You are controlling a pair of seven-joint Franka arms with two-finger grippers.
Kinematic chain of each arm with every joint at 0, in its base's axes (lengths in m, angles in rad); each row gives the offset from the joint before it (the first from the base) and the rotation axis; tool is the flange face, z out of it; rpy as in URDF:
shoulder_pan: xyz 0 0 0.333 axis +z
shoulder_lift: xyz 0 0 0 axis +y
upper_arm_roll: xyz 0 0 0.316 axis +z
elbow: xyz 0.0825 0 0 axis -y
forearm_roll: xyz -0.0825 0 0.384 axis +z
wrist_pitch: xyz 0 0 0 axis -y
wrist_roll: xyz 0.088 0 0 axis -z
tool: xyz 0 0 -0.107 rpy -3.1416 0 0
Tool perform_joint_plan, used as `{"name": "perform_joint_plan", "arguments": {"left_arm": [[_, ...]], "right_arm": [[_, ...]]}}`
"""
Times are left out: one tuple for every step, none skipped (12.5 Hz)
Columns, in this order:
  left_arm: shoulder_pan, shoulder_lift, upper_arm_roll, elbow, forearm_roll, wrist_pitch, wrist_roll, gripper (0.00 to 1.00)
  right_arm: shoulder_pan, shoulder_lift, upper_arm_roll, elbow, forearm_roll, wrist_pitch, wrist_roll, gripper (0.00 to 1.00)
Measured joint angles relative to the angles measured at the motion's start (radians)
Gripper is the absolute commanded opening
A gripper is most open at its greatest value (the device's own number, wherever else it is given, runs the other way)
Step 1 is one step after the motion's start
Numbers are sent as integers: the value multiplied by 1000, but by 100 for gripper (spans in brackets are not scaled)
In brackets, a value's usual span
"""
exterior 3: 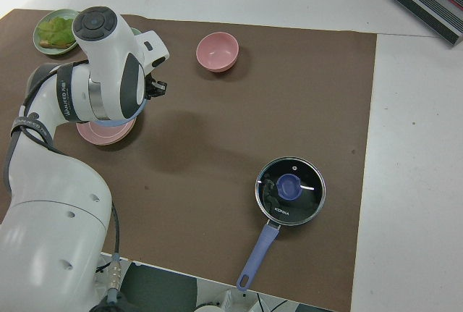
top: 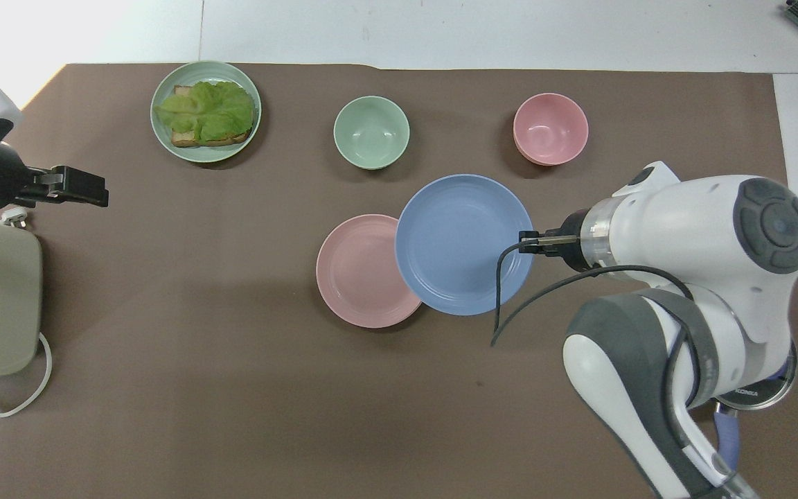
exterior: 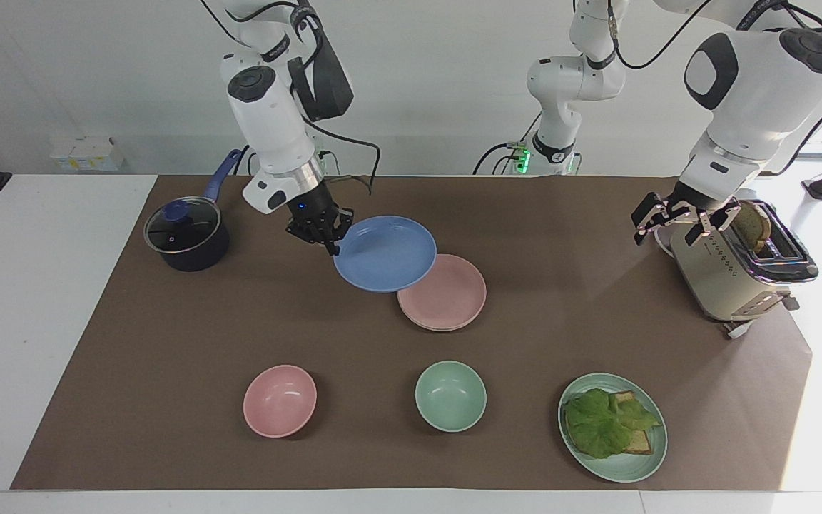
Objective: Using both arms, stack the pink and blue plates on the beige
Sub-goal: 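Carry the blue plate with the right gripper onto the pink plate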
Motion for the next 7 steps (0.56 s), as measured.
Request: {"name": "perform_joint_plan", "arguments": {"left_arm": [[0, 0, 0, 0, 0, 0, 0, 100], [0, 0, 0, 0, 0, 0, 0, 100], [0, 0, 0, 0, 0, 0, 0, 100], [0, 0, 0, 0, 0, 0, 0, 100], [0, 0, 0, 0, 0, 0, 0, 100], [0, 0, 0, 0, 0, 0, 0, 100], [0, 0, 0, 0, 0, 0, 0, 100]], "right_arm": [[17, 13, 0, 1, 0, 19, 11, 0], [27, 27, 0, 3, 0, 39, 16, 0], [35, 41, 0, 4, 0, 54, 17, 0], [39, 52, 0, 7, 0, 56, 17, 0], [42, 59, 0, 7, 0, 56, 17, 0], [50, 66, -1, 7, 0, 56, 17, 0], [72, 81, -1, 6, 0, 71, 17, 0]]}}
